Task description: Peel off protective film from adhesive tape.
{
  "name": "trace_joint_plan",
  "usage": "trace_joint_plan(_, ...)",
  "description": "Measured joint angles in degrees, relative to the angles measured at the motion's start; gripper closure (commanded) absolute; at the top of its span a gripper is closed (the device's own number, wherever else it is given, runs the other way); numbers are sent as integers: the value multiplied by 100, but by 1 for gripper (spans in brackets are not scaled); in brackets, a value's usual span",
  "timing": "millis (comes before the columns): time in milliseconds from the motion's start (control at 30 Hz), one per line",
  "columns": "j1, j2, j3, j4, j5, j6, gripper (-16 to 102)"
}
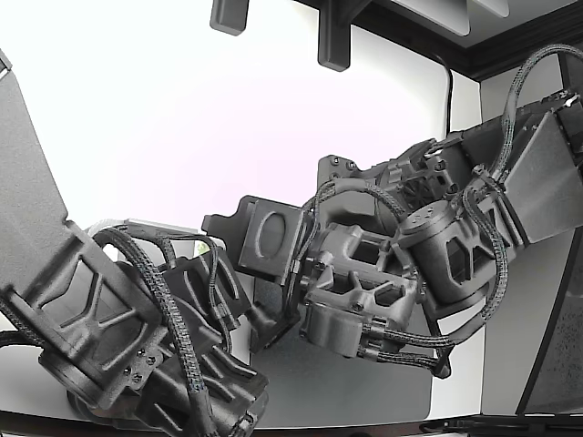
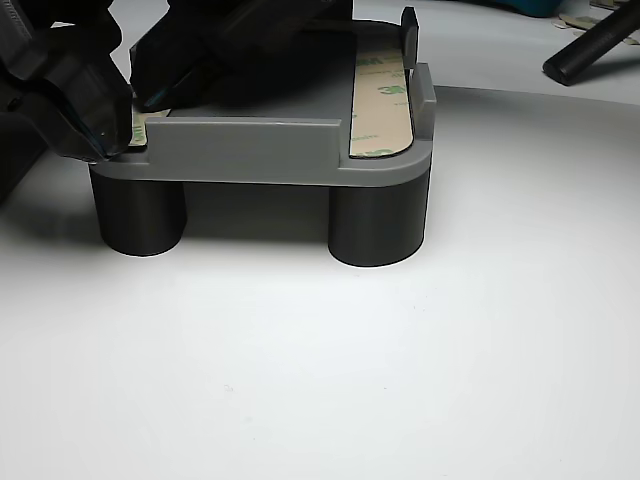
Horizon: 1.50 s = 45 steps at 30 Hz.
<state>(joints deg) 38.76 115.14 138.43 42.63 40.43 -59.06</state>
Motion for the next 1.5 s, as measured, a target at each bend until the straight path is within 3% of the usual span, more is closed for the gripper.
trace_joint_plan(967, 149, -18, -114, 343, 0, 255, 96)
trace_joint_plan(1500, 149, -26, -70, 79, 79, 88, 96)
